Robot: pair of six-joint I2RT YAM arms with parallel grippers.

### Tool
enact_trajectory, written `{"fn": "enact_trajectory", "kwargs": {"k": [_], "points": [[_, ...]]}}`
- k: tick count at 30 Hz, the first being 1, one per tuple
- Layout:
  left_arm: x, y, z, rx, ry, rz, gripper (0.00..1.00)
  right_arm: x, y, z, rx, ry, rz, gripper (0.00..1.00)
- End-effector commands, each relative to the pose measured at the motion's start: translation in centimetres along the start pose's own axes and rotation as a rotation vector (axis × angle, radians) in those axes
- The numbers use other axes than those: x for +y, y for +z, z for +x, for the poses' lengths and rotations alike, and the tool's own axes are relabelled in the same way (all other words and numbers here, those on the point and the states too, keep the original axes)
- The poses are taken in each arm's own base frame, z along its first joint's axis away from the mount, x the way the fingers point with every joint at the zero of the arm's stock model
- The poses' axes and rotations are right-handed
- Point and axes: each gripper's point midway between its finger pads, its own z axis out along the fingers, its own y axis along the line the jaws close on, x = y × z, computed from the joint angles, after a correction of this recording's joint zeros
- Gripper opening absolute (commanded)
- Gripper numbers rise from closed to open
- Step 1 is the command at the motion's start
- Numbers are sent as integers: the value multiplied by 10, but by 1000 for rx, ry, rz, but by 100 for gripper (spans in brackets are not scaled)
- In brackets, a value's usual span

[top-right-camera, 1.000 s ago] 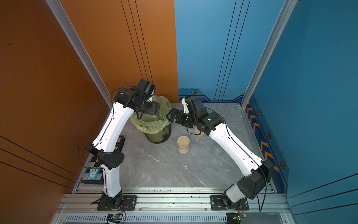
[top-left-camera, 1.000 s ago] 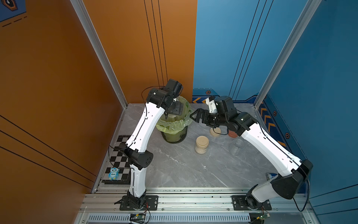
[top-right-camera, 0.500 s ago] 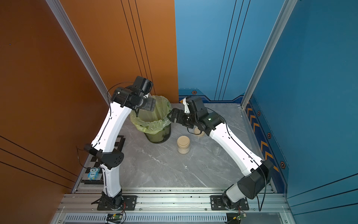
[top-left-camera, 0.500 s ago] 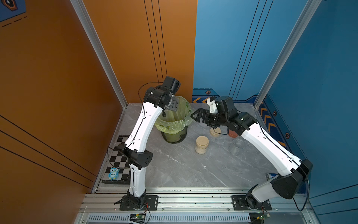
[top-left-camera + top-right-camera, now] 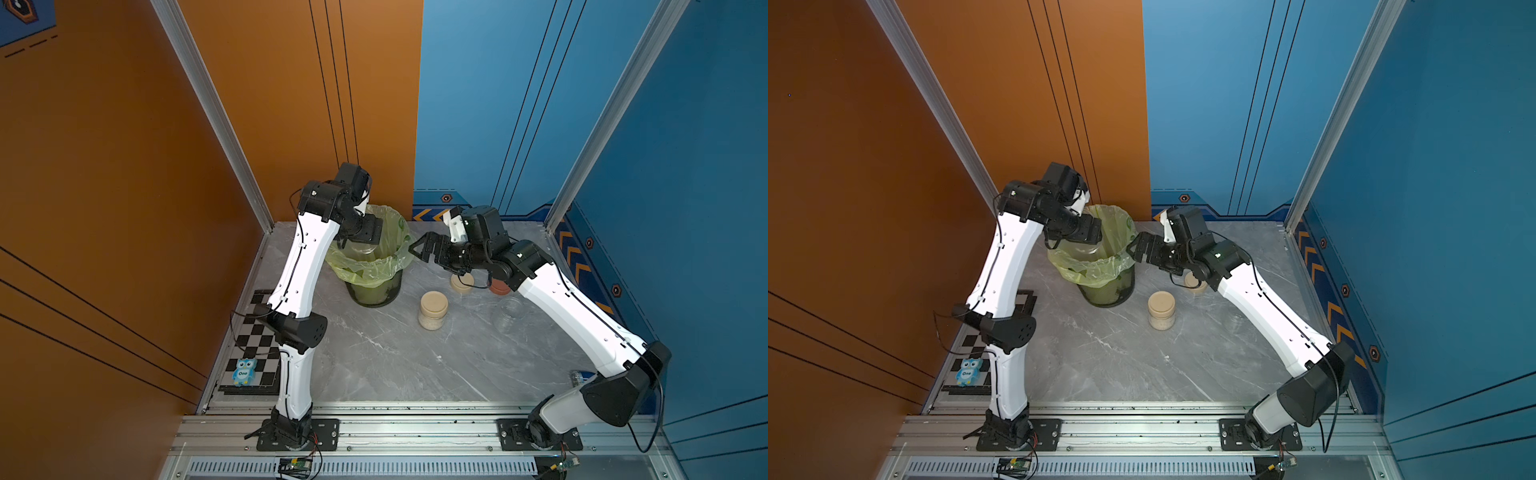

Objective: Empty moldy rice from jars
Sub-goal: Pour the moldy rice from the jar into the trash bin.

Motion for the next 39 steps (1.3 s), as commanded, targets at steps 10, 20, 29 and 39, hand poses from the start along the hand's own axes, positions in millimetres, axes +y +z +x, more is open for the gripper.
{"fn": "enact_trajectory", "kwargs": {"k": [10,20,29,39], "points": [[-29,15,45,263,-106,190,0,3,-3,7,2,9,-14,100],[-18,-29,7,74,-237,301,0,3,-2,6,-4,7,-11,100],[-12,-56,-17,-15,-354,435,0,1,1,6,-1,9,-7,100],[30,-62,-16,-168,-178,22,0,0,3,6,3,13,-4,100]]}}
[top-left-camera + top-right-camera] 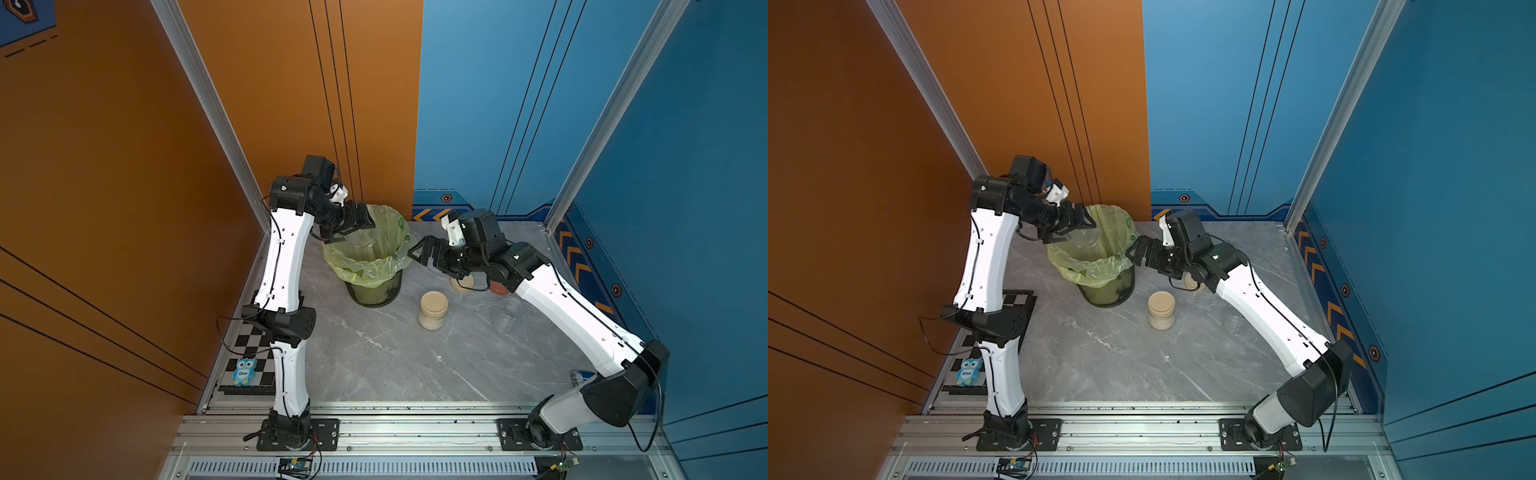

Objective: Empty moldy rice from jars
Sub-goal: Pour the moldy rice from the jar into the trash bin.

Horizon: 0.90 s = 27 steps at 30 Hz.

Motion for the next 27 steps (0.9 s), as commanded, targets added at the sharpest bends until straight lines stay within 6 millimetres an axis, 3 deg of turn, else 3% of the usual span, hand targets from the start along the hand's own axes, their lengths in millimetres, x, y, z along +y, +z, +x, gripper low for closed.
{"fn": "enact_trajectory", "kwargs": {"k": [1,3,5,8,12,18,25,27], "points": [[14,-40,-16,-230,193,-293,0,4,-2,-2,-18,-3,-13,100],[9,-71,-31,-420,375,-595,0,3,-1,0,-13,0,-12,100],[-10,-79,-41,-524,506,-743,0,3,-1,0,-12,3,-12,100],[-21,-68,-44,-525,499,-656,0,2,-1,-1,-11,6,-12,100],[-21,-60,-40,-499,485,-619,0,0,0,-2,-12,12,-8,100],[-33,-62,-39,-497,493,-516,0,-1,3,-2,-9,16,-5,100],[-45,-82,-33,-525,473,-404,0,-1,5,-2,-7,17,-2,100],[-42,-72,-30,-479,481,-374,0,-1,7,-2,-2,18,-3,100]]}}
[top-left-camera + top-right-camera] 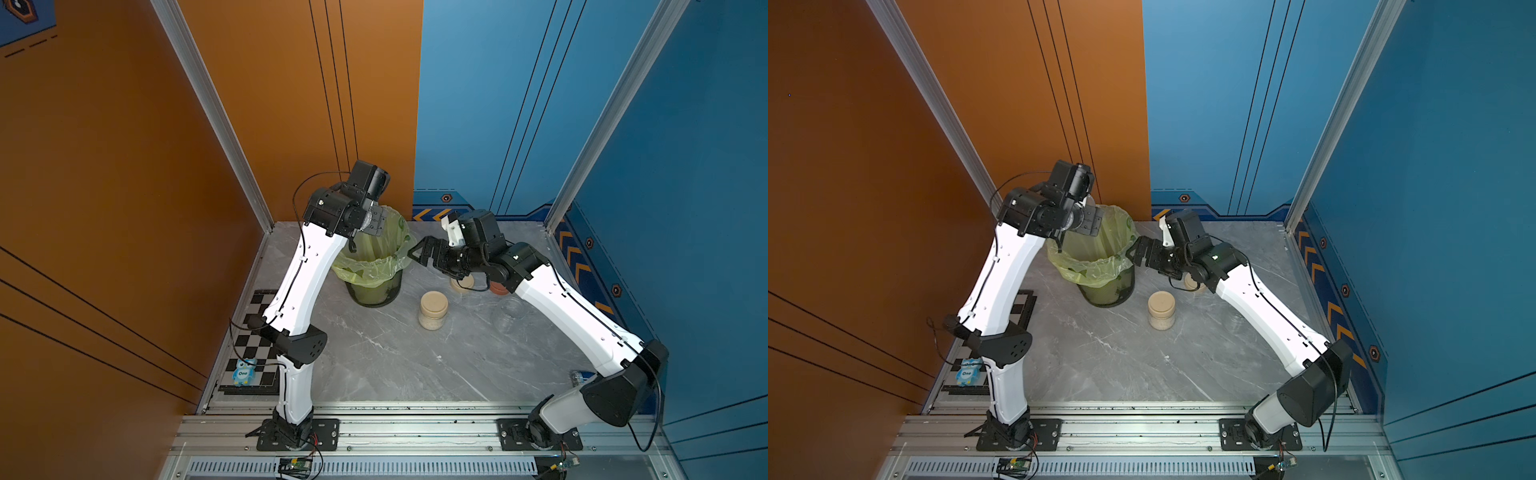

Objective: Empty moldy rice from jars
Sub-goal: Pour the moldy rice from the jar into the trash bin.

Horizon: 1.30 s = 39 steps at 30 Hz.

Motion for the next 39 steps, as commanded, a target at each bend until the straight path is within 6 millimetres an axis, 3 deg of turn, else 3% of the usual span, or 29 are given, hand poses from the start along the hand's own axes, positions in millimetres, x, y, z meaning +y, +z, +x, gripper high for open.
{"fn": "enact_trajectory", "kwargs": {"k": [1,4,7,9,11,18,24,39], "points": [[6,-21,-13,-66,-57,87,0,0,6,-2,1,14,-4,100],[-3,10,18,93,-134,189,0,0,7,-2,3,13,-5,100],[-27,41,61,353,-219,340,0,1,7,-2,4,12,-8,100],[-43,55,90,533,-213,372,0,2,7,-3,4,10,-11,100],[-60,61,105,618,-191,395,0,2,7,-3,5,8,-13,100],[-63,56,107,599,-121,352,0,0,5,-3,0,11,-8,100],[-51,48,95,539,-140,338,0,0,6,-2,5,13,-9,100],[-8,-5,24,177,-246,322,0,13,7,-7,6,25,-39,100]]}}
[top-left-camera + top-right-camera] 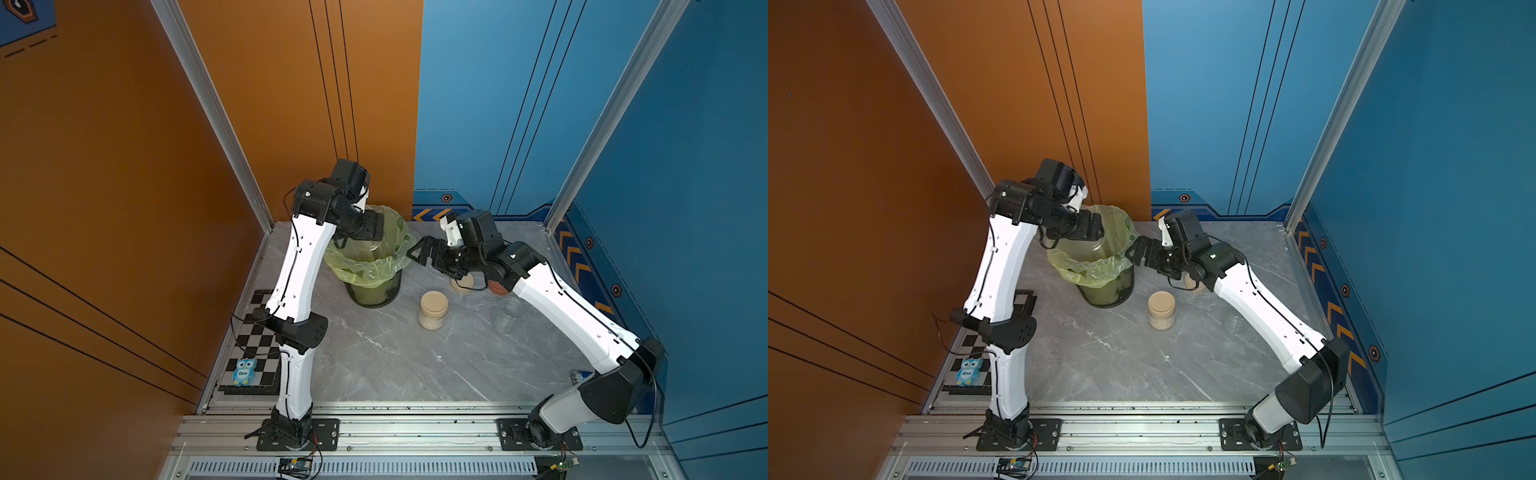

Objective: Empty moldy rice from jars
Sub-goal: Pour the moldy rice from the jar into the trash bin.

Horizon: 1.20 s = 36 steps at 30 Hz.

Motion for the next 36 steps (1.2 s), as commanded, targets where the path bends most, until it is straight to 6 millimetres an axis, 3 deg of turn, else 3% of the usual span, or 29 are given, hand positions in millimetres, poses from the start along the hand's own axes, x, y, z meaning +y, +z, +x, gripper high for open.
{"fn": "enact_trajectory", "kwargs": {"k": [1,8,18,23,24,36], "points": [[3,-22,-15,-98,-23,10,0,17,1,-7,0,20,-50,100],[-1,-26,-25,-148,5,55,0,31,7,-13,17,123,-90,100],[-6,-31,-40,-296,35,117,0,44,-2,-31,-30,255,-124,100],[-8,-31,-41,-375,25,182,0,43,1,-35,-38,338,-119,100],[-9,-31,-41,-391,25,203,0,51,-4,-41,-51,347,-141,100],[-8,-32,-39,-561,15,402,0,68,5,-54,-56,495,-177,100]]}}
